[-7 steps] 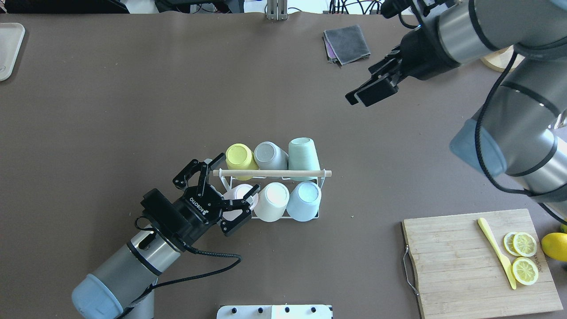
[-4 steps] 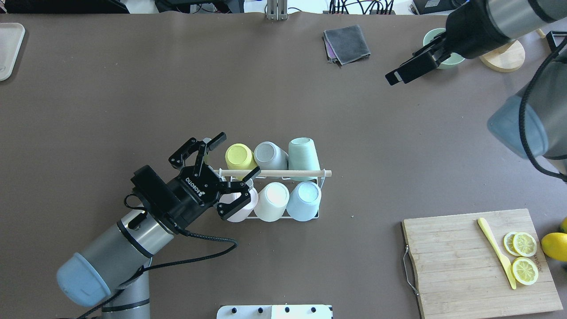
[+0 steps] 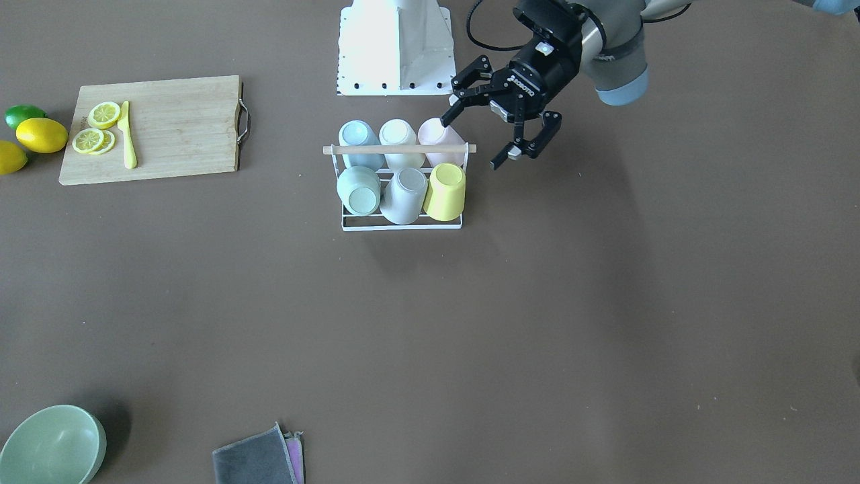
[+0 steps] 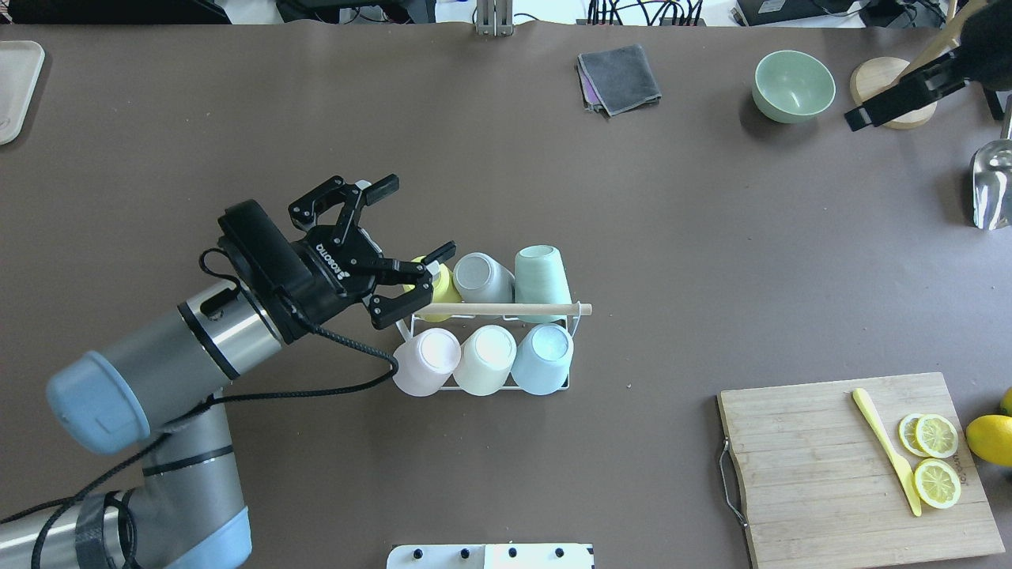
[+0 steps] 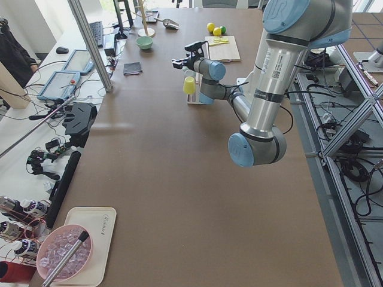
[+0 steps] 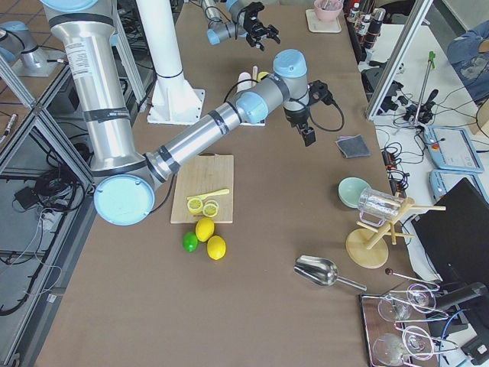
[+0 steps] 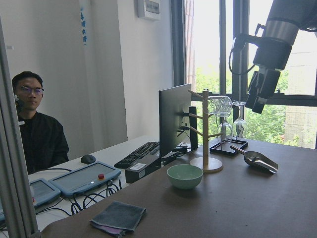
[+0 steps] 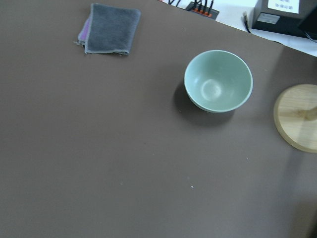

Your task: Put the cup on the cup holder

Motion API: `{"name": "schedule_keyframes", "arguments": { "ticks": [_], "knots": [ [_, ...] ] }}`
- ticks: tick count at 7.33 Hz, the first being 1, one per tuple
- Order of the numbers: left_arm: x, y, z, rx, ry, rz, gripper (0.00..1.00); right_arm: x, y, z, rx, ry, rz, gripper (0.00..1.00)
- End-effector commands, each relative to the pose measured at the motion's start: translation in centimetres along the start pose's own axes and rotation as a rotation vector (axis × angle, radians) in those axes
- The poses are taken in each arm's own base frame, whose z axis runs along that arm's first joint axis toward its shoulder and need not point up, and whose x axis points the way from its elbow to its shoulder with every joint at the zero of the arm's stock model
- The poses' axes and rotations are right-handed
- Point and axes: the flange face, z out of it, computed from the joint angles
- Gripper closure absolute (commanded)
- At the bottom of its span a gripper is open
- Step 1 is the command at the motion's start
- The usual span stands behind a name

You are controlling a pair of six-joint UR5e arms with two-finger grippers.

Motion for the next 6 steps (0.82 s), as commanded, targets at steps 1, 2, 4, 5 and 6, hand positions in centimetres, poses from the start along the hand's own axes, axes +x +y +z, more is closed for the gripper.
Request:
{"name": "schedule_keyframes", "arguments": {
  "ticks": [1, 2, 4, 5, 6],
  "knots": [
    [-6.1, 1.0, -0.5, -0.169, -0.113, -0.026, 0.02, 8.7, 8.3, -1.4, -0.043, 0.047, 0.17, 0.0],
    [-7.5, 2.4, -0.2, -0.234, -0.161, -0.021, 0.02, 13.1, 14.2, -0.7, -0.099, 0.065, 0.15, 0.0],
    [-9.2, 3.9, 0.7, -0.405, -0.232, -0.012, 0.02, 21.0, 26.4, 2.7, -0.238, 0.079, 0.351, 0.0],
    [-9.3, 4.7, 1.0, -0.471, -0.233, -0.02, 0.02, 23.7, 29.9, 5.2, -0.304, 0.077, 0.426, 0.0],
    [-9.3, 5.5, 0.8, -0.545, -0.21, -0.038, 0.02, 25.5, 31.4, 6.9, -0.341, 0.075, 0.462, 0.0]
  ]
}}
